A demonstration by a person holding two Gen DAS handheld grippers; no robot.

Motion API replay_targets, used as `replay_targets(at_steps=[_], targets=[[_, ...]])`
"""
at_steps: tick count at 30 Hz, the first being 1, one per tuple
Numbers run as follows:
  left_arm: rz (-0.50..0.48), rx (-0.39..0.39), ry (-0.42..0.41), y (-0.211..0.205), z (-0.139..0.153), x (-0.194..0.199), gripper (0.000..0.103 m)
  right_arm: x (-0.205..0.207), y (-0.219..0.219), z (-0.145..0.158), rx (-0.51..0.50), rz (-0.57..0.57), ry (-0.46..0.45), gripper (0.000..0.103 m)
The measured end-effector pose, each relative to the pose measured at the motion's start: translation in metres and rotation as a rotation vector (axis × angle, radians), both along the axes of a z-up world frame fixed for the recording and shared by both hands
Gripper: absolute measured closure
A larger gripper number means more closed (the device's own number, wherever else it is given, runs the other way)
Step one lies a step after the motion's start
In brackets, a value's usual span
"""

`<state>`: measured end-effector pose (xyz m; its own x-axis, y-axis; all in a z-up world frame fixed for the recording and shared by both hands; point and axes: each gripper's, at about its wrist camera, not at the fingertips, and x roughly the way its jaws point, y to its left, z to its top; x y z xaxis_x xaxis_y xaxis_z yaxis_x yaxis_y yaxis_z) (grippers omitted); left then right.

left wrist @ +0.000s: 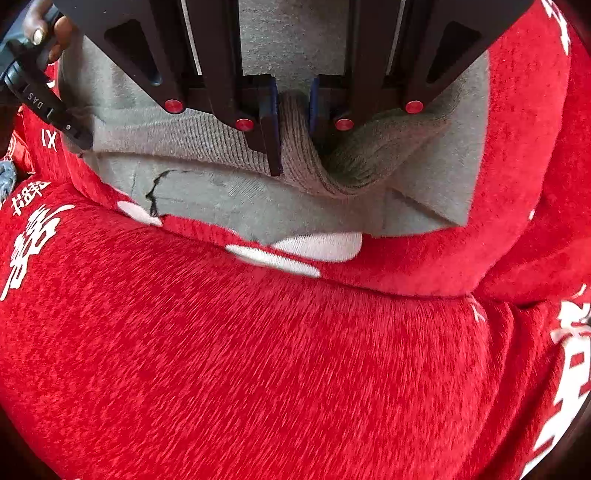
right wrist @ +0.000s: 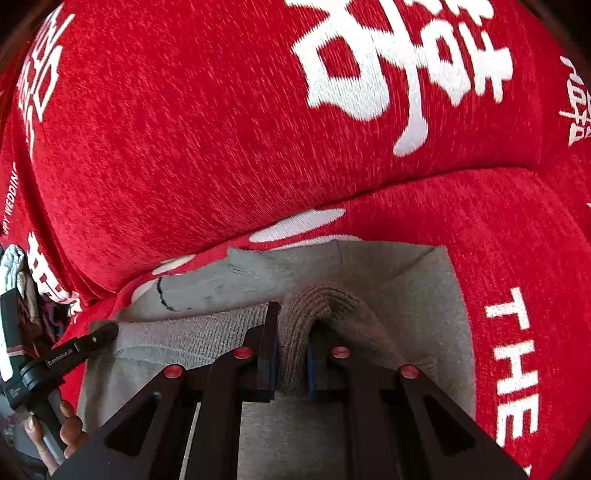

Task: Fold small clothes
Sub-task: 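Lay the hem near the collar and open both grippers, then withdraw both grippers and move them over the folded sweater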

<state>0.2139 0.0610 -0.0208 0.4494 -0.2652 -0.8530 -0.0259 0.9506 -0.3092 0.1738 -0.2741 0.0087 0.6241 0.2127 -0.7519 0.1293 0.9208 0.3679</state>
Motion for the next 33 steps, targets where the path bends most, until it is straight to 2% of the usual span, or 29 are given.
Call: replay_targets(at_steps=[3, 4, 5, 6, 7, 8, 10, 14, 15, 17, 19, 20, 22, 23, 25, 27, 29, 31, 33], targets=[[-0.002, -0.028, 0.025, 0.004, -0.008, 0.003, 0.085, 0.001, -0.004, -0.007, 0.041, 0.002, 0.001, 0.089], [-0.009, -0.059, 0.023, 0.006, -0.008, 0.003, 0.076, 0.000, -0.007, -0.007, 0.061, 0.001, -0.006, 0.088], [-0.016, -0.083, 0.020, 0.007, -0.008, 0.003, 0.057, 0.000, -0.008, -0.007, 0.074, 0.003, -0.006, 0.087], [-0.022, -0.114, 0.008, 0.009, -0.006, 0.002, 0.044, 0.000, -0.010, -0.007, 0.081, 0.007, -0.007, 0.084], [-0.015, -0.119, -0.006, 0.010, -0.003, 0.001, 0.021, -0.001, -0.010, -0.006, 0.089, 0.012, -0.009, 0.082], [0.001, -0.107, -0.028, 0.011, 0.002, -0.002, 0.010, -0.001, -0.010, -0.005, 0.092, 0.016, -0.011, 0.081], [0.019, -0.065, -0.067, 0.012, 0.011, -0.006, 0.009, -0.002, -0.011, -0.002, 0.097, 0.018, -0.016, 0.078], [0.018, -0.070, -0.093, 0.022, 0.026, -0.013, 0.009, -0.013, -0.013, 0.014, 0.121, 0.012, -0.059, 0.075], [0.016, -0.034, -0.101, 0.021, 0.029, -0.016, 0.009, -0.015, -0.012, 0.018, 0.110, 0.012, -0.070, 0.072], [-0.015, 0.020, -0.104, 0.014, 0.031, -0.019, 0.009, -0.022, -0.006, 0.028, 0.037, 0.014, -0.095, 0.062], [-0.057, 0.107, -0.124, -0.001, 0.029, -0.024, 0.009, -0.031, 0.000, 0.041, -0.081, -0.013, -0.147, 0.034], [-0.066, 0.140, -0.128, -0.007, 0.027, -0.026, 0.009, -0.035, 0.000, 0.047, -0.103, -0.031, -0.184, 0.029], [-0.080, 0.170, -0.119, -0.016, 0.021, -0.024, 0.009, -0.036, -0.003, 0.052, -0.089, -0.045, -0.208, 0.027], [-0.083, 0.163, -0.113, -0.016, 0.020, -0.022, 0.009, -0.033, -0.003, 0.052, -0.094, -0.040, -0.195, 0.027], [-0.083, 0.146, -0.126, -0.024, 0.019, -0.017, 0.009, -0.024, 0.010, 0.048, -0.169, 0.015, -0.143, 0.027], [-0.101, 0.184, -0.121, -0.037, 0.016, -0.011, 0.009, -0.014, 0.028, 0.039, -0.256, 0.085, -0.101, 0.027], [-0.109, 0.222, -0.114, -0.046, 0.012, -0.005, 0.009, 0.002, 0.046, 0.023, -0.334, 0.136, -0.021, 0.027], [-0.081, 0.264, -0.072, -0.044, 0.001, 0.006, 0.009, 0.013, 0.053, 0.009, -0.373, 0.151, 0.031, 0.027], [-0.045, 0.239, -0.022, -0.030, -0.010, 0.015, 0.009, 0.023, 0.053, -0.002, -0.421, 0.125, 0.069, 0.028]])
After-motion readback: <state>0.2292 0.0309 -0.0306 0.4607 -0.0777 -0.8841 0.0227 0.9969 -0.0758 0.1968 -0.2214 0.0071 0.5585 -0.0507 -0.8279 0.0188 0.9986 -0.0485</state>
